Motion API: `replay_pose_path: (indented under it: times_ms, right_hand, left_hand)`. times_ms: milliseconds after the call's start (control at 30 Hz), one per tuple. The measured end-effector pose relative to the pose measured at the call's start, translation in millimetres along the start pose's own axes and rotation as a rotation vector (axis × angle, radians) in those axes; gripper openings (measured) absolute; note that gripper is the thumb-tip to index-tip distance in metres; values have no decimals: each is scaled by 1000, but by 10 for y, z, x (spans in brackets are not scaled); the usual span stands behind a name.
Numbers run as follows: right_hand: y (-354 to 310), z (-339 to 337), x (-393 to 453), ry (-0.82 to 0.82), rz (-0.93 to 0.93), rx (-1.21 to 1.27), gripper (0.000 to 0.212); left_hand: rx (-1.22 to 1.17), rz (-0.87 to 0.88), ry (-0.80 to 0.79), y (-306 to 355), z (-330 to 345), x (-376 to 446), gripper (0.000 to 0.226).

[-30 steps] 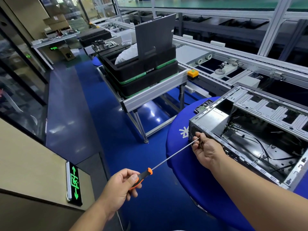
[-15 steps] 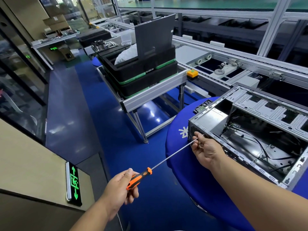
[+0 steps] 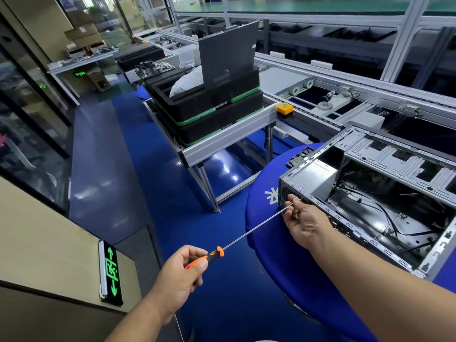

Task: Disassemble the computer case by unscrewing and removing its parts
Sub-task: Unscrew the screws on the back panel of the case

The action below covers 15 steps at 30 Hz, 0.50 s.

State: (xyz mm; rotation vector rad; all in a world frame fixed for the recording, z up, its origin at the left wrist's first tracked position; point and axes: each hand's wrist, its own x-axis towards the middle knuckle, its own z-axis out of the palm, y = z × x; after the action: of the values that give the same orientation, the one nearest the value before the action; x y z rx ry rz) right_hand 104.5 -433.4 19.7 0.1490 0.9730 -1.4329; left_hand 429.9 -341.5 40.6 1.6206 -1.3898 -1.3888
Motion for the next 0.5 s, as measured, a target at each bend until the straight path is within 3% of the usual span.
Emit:
replay_pose_path:
  times_ms: [267, 500]
  right_hand:
    - [-20, -26, -40, 5, 18, 48, 21]
    - [-35, -83, -8, 27, 67, 213, 26]
  left_hand:
    - [-68, -74, -47, 61, 29, -22, 40]
    - [-88, -103, -33, 104, 28, -21, 46]
